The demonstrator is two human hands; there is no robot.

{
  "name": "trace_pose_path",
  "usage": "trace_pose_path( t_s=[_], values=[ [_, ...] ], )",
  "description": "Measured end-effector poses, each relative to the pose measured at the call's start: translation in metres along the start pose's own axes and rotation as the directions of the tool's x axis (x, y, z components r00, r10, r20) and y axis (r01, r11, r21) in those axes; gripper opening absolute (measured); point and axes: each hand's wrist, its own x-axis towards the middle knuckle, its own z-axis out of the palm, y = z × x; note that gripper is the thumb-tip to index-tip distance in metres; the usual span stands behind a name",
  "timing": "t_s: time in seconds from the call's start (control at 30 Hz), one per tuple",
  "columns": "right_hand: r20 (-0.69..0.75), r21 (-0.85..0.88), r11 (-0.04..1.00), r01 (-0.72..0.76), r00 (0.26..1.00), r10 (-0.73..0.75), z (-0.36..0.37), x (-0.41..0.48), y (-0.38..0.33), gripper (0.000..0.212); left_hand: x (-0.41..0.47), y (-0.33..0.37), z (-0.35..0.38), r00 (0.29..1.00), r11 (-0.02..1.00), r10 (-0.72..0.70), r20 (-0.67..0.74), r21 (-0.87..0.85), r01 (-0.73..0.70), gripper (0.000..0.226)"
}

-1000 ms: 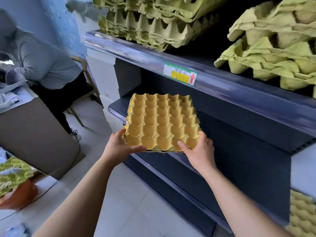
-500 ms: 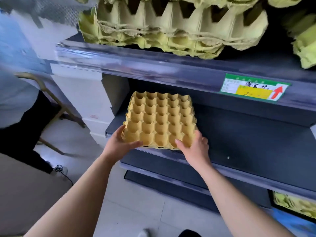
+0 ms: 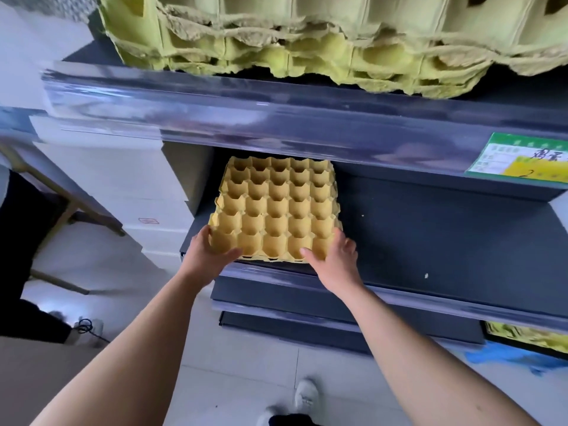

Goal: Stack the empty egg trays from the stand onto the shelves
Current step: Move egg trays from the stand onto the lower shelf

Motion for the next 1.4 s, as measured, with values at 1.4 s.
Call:
trace_pose_path(
  t_s=[1.4],
  values=[
    [-0.583, -0.144, 0.956, -0.255, 0.803, 0.126, -0.329, -0.255, 0.429, 0.036, -0.336, 0.247, 0.469, 0.38, 0.298, 0.764, 0.522, 0.237, -0.925, 0.022]
  ],
)
